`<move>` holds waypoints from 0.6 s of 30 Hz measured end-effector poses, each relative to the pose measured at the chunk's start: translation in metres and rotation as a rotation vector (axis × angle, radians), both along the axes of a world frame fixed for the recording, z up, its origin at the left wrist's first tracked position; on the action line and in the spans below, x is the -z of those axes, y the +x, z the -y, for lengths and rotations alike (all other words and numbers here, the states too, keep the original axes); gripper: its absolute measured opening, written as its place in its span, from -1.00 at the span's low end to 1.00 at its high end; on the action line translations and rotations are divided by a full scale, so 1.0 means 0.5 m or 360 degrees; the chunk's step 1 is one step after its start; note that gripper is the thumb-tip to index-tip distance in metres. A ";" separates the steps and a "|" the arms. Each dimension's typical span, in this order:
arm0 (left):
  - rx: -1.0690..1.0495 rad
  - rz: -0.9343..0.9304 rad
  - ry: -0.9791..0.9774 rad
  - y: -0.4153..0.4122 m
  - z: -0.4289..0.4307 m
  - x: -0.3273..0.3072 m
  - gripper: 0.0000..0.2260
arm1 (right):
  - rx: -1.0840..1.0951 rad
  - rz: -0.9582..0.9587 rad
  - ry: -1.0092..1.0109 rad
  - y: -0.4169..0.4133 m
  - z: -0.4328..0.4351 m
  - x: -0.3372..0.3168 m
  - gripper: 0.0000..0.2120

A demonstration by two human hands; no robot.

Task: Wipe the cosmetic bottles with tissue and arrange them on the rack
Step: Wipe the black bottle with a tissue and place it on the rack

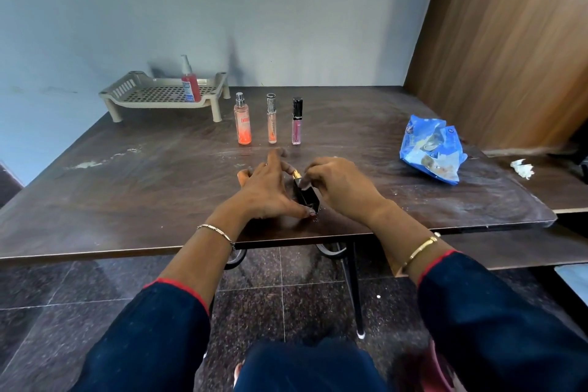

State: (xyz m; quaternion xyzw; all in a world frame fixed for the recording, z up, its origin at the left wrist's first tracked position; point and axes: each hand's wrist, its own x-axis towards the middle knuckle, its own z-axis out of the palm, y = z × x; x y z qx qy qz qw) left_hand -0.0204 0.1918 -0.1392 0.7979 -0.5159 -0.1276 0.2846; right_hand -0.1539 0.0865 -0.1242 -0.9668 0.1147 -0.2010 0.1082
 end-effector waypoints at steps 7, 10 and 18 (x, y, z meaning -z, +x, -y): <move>-0.0022 -0.0005 -0.0009 -0.005 -0.002 -0.005 -0.08 | -0.0117 0.0001 -0.0059 0.001 0.000 -0.008 -0.74; -0.0030 -0.0022 -0.0026 -0.003 -0.002 -0.001 -0.09 | -0.0236 -0.0003 -0.0071 -0.034 -0.008 -0.002 -0.76; -0.0033 -0.0052 -0.0053 -0.004 0.002 0.002 -0.09 | -0.0292 0.0029 -0.0137 -0.051 -0.015 0.002 -0.80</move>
